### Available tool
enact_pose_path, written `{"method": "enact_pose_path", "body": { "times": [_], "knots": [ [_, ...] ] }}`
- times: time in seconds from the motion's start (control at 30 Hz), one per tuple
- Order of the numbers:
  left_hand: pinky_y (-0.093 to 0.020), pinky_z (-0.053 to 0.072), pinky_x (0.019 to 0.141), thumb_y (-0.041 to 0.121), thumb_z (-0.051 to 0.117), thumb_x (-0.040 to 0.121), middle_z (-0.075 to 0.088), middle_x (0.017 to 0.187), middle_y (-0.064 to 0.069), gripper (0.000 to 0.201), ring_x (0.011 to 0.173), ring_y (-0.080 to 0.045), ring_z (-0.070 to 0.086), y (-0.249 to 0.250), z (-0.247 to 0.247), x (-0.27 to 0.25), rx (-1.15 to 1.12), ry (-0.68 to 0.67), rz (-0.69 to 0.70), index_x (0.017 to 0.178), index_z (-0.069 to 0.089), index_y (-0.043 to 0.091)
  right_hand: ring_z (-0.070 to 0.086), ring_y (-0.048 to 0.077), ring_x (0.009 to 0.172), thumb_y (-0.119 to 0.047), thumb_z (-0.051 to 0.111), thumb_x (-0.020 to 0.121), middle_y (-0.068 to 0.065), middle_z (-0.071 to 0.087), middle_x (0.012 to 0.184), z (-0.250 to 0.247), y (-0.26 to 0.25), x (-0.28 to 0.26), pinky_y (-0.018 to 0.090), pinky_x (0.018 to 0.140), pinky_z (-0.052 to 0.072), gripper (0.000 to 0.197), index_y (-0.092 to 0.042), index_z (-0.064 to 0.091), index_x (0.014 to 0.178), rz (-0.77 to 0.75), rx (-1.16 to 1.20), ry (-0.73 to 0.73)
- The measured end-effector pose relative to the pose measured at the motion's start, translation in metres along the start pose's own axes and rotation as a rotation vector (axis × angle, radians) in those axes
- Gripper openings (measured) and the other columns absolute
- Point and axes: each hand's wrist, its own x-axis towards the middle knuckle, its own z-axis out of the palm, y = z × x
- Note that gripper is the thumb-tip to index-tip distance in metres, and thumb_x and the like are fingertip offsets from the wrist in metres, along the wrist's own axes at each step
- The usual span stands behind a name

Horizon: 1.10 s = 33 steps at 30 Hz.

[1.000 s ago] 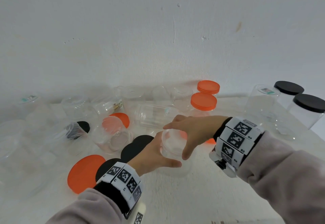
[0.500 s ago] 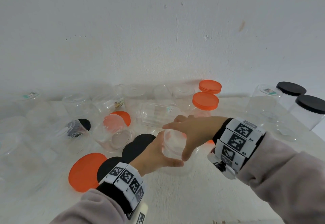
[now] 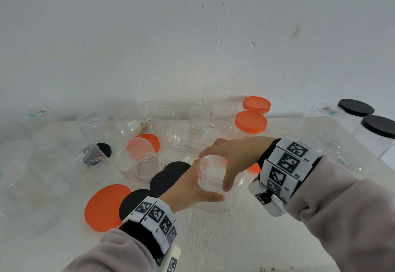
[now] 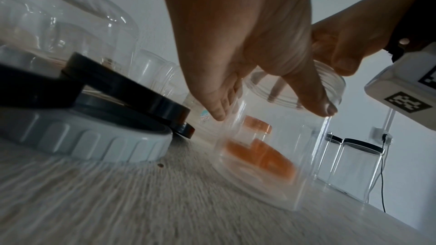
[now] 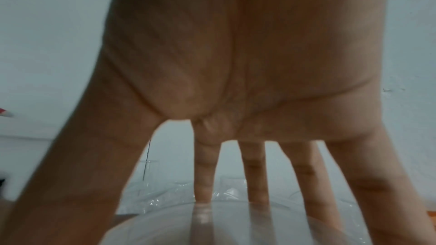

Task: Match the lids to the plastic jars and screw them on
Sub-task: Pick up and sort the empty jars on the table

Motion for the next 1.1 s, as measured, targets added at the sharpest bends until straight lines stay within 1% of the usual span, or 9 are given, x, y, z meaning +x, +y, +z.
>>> {"method": "enact_pose_path", "body": {
  "times": [0.07,0.13,0.23,0.4,0.5,0.73,0.9,1.0,1.1],
  "knots": [
    [-0.024,0.036,0.103,0.032,0.087,0.065,0.036,0.123,0.032,0.098,0.12,0.002,0.038,0.0,0.0,0.0,-0.01,0.0,0.004,0.132,0.017,0.048,0.047,0.023,0.116,-0.05,0.082,0.063,-0.011,0.035,0.13,0.002,0.001,0.001,0.043,0.093,0.047,0.097,-0.052,0.024,0.141,0.003,0.013,0.031],
    [-0.02,0.037,0.097,0.031,0.088,0.065,0.041,0.125,0.031,0.095,0.119,0.004,0.041,0.0,0.0,0.0,-0.036,0.0,0.012,0.131,0.022,0.049,0.055,0.018,0.092,-0.066,0.074,0.063,-0.01,0.037,0.122,0.006,0.001,0.002,0.034,0.076,0.05,0.094,-0.046,0.025,0.14,0.047,0.015,0.084],
    [-0.016,0.039,0.089,0.032,0.088,0.064,0.045,0.126,0.03,0.095,0.117,0.008,0.042,-0.001,0.0,0.0,-0.041,-0.004,0.027,0.131,0.023,0.049,0.049,0.01,0.066,-0.082,0.061,0.06,-0.007,0.038,0.114,0.011,0.0,0.003,0.028,0.057,0.04,0.098,-0.037,0.028,0.139,0.116,-0.025,0.134],
    [-0.024,0.034,0.101,0.035,0.088,0.063,0.038,0.121,0.033,0.103,0.122,-0.002,0.038,-0.003,0.0,0.001,-0.022,0.007,0.0,0.138,0.019,0.044,0.046,0.022,0.116,-0.061,0.079,0.059,-0.01,0.035,0.127,0.006,0.002,0.002,0.042,0.092,0.046,0.109,-0.049,0.012,0.144,0.036,-0.023,0.068],
    [-0.023,0.033,0.102,0.033,0.088,0.064,0.035,0.122,0.035,0.102,0.124,-0.002,0.036,-0.003,0.0,0.001,-0.018,0.0,0.006,0.137,0.018,0.046,0.046,0.022,0.115,-0.051,0.081,0.063,-0.011,0.036,0.125,0.004,0.0,0.002,0.043,0.093,0.046,0.098,-0.053,0.02,0.14,-0.005,-0.016,0.053],
    [-0.021,0.037,0.097,0.031,0.088,0.064,0.043,0.127,0.03,0.094,0.121,0.003,0.042,-0.003,0.001,0.002,-0.042,-0.002,0.022,0.129,0.023,0.053,0.05,0.02,0.102,-0.076,0.065,0.064,-0.007,0.038,0.121,0.01,0.0,0.005,0.039,0.086,0.047,0.094,-0.04,0.025,0.141,0.068,-0.047,0.136],
    [-0.009,0.031,0.086,0.037,0.087,0.064,0.036,0.117,0.039,0.094,0.111,0.012,0.038,-0.004,0.001,0.001,-0.025,0.008,0.014,0.124,0.018,0.056,0.035,0.02,0.121,-0.057,0.078,0.064,-0.011,0.031,0.135,0.007,0.0,0.001,0.046,0.098,0.041,0.104,-0.049,0.013,0.144,0.011,-0.049,0.081],
    [-0.017,0.03,0.103,0.034,0.087,0.064,0.03,0.124,0.037,0.101,0.125,0.005,0.03,-0.005,0.002,0.002,-0.018,0.01,0.037,0.129,0.013,0.057,0.034,0.019,0.122,-0.041,0.08,0.068,-0.014,0.033,0.134,0.005,0.0,0.0,0.048,0.099,0.041,0.092,-0.055,0.023,0.139,-0.059,-0.02,0.063],
    [-0.022,0.031,0.102,0.036,0.087,0.064,0.033,0.125,0.036,0.099,0.126,0.002,0.034,-0.004,0.002,0.001,-0.015,0.017,0.035,0.13,0.016,0.054,0.039,0.019,0.117,-0.056,0.074,0.069,-0.012,0.037,0.126,0.008,0.0,0.002,0.045,0.096,0.043,0.084,-0.052,0.027,0.138,-0.04,-0.03,0.107]
  ]
}}
